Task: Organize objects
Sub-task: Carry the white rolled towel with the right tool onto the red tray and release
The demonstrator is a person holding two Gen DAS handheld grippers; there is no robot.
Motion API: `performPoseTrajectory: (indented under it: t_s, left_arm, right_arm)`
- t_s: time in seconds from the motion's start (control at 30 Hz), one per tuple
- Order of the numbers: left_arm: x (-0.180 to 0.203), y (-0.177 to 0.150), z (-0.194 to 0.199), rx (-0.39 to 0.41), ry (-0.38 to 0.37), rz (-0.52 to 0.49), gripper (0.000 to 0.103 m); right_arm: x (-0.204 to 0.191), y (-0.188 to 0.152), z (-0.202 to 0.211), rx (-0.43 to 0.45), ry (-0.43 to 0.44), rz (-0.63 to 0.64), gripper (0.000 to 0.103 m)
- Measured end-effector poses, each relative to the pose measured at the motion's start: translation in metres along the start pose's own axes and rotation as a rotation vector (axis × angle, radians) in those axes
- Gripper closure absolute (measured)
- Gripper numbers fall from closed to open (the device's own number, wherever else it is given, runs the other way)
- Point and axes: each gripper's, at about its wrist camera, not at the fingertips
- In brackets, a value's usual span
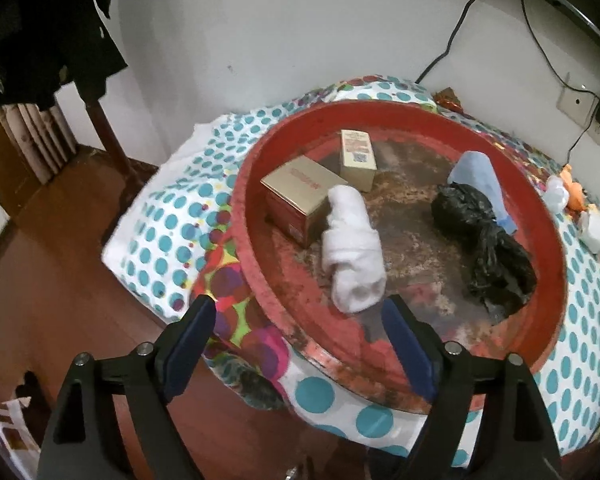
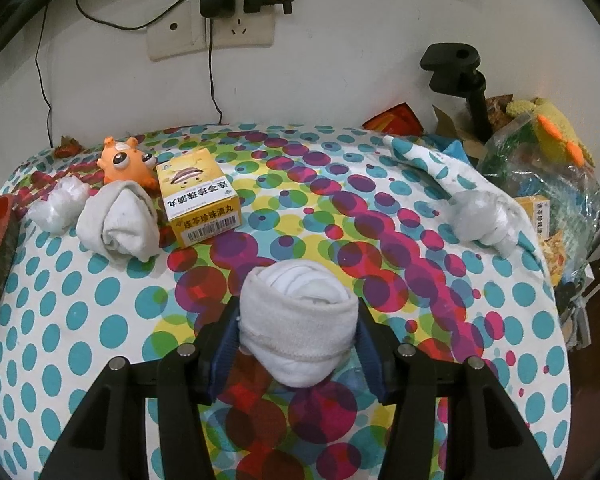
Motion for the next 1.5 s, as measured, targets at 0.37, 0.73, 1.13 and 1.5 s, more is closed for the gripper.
performPoseTrajectory:
  t_s: [0.37,0.73,1.13,1.5]
  left_arm:
    - [0.004,-0.002,-0.003,0.021,0.037,-0.028,0.014]
    - [0.003,-0.002,-0.001,0.025,0.034,-0.021,0.008]
    - [-0.001,0.000,-0.004,0.015,0.025,-0.003,0.008]
    - [-0.007,0.001,-0.004,0.022,0.026,0.013,0.008]
  right_arm:
    - [-0.024,-0.003,0.039,0.024,0.074,-0.002,0.049]
    - [-0.122,0.001,0.078,0.059,0.228,0.172,0.049]
    - [-0.224,-0.005,0.091,0.058,0.344,0.304,0.049]
    - [-0.293,-0.007,0.089,0.057,0.361,0.403,0.049]
Point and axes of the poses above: each gripper's, at about its wrist camera, not at the fingertips, and z roughly against the way its jaws point, x to its right, y to its top, and after that the axes turned 5 degrees about -x, right-handed
